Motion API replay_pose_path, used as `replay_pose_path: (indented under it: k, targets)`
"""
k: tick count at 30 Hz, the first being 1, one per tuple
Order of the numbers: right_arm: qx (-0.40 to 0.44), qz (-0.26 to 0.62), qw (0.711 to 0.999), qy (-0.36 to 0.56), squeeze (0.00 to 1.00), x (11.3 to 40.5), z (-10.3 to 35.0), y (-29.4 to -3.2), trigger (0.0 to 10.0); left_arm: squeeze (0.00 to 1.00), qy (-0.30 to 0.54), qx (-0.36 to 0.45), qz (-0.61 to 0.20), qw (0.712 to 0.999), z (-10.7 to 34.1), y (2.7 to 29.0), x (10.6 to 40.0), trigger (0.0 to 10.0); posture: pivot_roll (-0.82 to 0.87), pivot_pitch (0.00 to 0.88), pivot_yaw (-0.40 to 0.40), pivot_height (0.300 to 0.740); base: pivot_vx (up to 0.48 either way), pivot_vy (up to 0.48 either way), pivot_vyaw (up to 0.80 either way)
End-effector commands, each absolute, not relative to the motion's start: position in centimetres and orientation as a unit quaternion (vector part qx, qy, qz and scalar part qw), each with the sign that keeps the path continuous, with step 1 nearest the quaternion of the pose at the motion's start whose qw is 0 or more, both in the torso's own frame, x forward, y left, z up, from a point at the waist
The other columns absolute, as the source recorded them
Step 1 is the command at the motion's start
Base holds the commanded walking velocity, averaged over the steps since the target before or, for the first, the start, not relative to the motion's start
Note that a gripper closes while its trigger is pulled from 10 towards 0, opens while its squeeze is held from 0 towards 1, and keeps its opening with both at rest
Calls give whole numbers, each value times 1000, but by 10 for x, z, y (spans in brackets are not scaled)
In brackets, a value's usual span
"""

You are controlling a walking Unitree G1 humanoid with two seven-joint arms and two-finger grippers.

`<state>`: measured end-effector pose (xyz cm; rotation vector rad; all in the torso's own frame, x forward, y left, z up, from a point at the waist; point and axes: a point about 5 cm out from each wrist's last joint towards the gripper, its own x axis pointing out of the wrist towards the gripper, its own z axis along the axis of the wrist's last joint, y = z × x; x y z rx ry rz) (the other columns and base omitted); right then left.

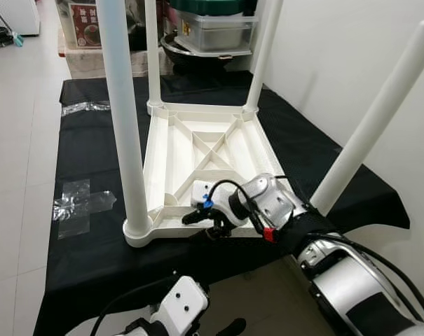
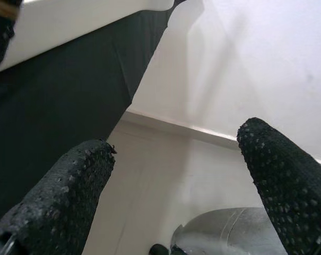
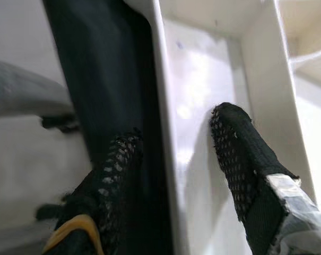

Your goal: Building children table

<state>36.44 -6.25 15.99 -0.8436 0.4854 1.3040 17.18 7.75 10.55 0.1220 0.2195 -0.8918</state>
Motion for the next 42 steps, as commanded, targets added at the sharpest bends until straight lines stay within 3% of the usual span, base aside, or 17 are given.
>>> replay_pose_path:
  k: [1, 5, 6, 9, 14, 17, 21, 26, 27, 32, 33, 35, 36, 37, 38, 41, 42]
  targets:
    - [-411, 567, 683, 207, 0, 366, 154, -65, 10000, 0, 109, 53, -431, 894, 106, 76, 169, 10000, 38, 124, -140, 740, 0, 0, 0]
    - [-416, 565, 683, 204, 0, 366, 154, -65, 10000, 0, 109, 53, -431, 894, 106, 76, 169, 10000, 38, 124, -140, 740, 0, 0, 0]
    - [-439, 590, 659, 156, 0, 364, 160, -63, 0, 0, 107, 52, -428, 896, 106, 76, 170, 10000, 39, 128, -145, 740, 0, 0, 0]
    - [-450, 600, 648, 134, 0, 364, 162, -61, 0, 0, 106, 51, -426, 897, 107, 76, 170, 10000, 39, 128, -145, 740, 0, 0, 0]
    - [-450, 582, 665, 128, 0, 368, 162, -61, 0, 0, 106, 51, -424, 898, 107, 77, 170, 10000, 40, 127, -147, 740, 0, 0, 0]
    - [-413, 637, 651, 15, 0, 359, 179, -50, 0, 0, 110, 48, -423, 898, 106, 77, 172, 10000, 39, 118, -147, 740, 0, 0, 0]
    - [-397, 671, 624, -54, 0, 349, 184, -45, 0, 0, 111, 49, -423, 898, 106, 77, 172, 10000, 41, 111, -147, 740, 0, 0, 0]
    - [-391, 698, 597, -59, 0, 342, 179, -46, 0, 0, 114, 49, -424, 897, 104, 77, 173, 10000, 40, 106, -148, 740, 0, 0, 0]
    - [-392, 714, 578, -58, 0, 337, 175, -49, 0, 0, 116, 48, -425, 896, 104, 77, 173, 10000, 40, 106, -148, 740, 0, 0, 0]
    - [-397, 705, 587, -25, 0, 342, 172, -55, 0, 0, 118, 48, -426, 896, 102, 77, 173, 10000, 39, 97, -145, 740, 0, 0, 0]
    - [-410, 695, 590, -41, 0, 343, 173, -56, 4980, 0, 118, 48, -426, 896, 102, 77, 173, 10000, 38, 96, -142, 740, 0, 0, 0]
    - [-423, 685, 589, -66, 0, 343, 176, -56, 4980, 0, 118, 48, -427, 895, 102, 77, 173, 10000, 38, 96, -142, 740, 0, 0, 0]
    - [-428, 687, 584, -63, 0, 343, 175, -57, 10000, 0, 118, 48, -428, 895, 102, 77, 173, 10000, 38, 91, -144, 740, 0, 0, 0]
    - [-428, 687, 584, -63, 0, 343, 175, -57, 10000, 0, 118, 48, -428, 895, 102, 77, 173, 10000, 38, 91, -144, 740, 0, 0, 0]
    - [-438, 690, 571, -79, 0, 341, 175, -60, 3961, 0, 118, 47, -428, 895, 102, 77, 174, 10000, 34, 88, -145, 740, 0, 0, 0]
    - [-441, 692, 564, -91, 0, 340, 175, -63, 3961, 0, 118, 46, -428, 895, 101, 77, 174, 10000, 34, 88, -145, 740, 0, 0, 0]
    - [-444, 691, 562, -97, 0, 340, 175, -64, 0, 0, 118, 47, -428, 895, 101, 77, 174, 10000, 36, 89, -145, 740, 0, 0, 0]
